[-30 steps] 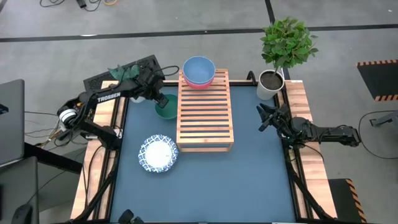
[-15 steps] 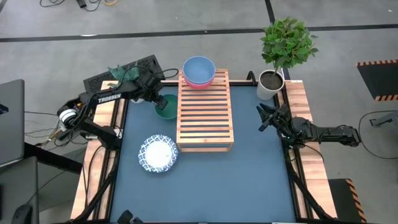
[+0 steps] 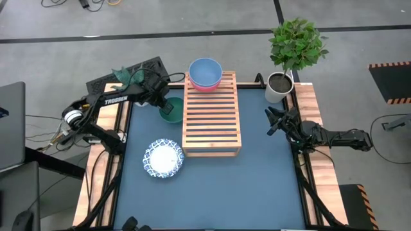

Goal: Place and stack bowls onto a shelf
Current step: Stack the green bowl on the the blue bowl

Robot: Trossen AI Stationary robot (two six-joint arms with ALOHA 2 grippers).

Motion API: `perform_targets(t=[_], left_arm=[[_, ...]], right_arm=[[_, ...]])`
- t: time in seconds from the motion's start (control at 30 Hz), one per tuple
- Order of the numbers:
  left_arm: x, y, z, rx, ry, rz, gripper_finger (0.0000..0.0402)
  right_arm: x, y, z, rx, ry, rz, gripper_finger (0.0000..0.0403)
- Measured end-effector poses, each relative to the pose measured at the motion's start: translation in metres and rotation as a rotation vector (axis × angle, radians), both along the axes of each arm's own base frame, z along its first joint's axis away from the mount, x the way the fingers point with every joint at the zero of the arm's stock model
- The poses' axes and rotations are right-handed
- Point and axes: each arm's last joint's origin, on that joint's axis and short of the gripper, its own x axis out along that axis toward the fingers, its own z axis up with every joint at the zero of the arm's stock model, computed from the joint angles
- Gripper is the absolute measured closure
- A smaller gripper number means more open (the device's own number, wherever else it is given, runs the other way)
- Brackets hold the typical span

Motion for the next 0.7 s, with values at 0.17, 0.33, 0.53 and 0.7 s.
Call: perform_targets(t=[0.17, 0.33, 0.53, 0.7], left_arm=[[0.002, 0.001, 0.004, 0.005, -0.01, 0.001, 0.0398], [0.005, 0.005, 0.015, 0.018, -0.027, 0.016, 0.04], [0.009, 0.012, 0.035, 0.092, -0.013, 0.046, 0.0401], [0.012, 0.021, 0.065, 0.218, 0.043, 0.09, 0.0401]], right_arm=[[0.0, 0.0, 0.0, 0.0, 0.0, 0.0, 0.0259], [0.0, 0.0, 0.0, 0.0, 0.0, 0.001, 0.0259], [0.0, 0.0, 0.0, 0.0, 0.0, 0.0, 0.0259], [0.0, 0.0, 0.0, 0.0, 0.0, 0.0, 0.0259]])
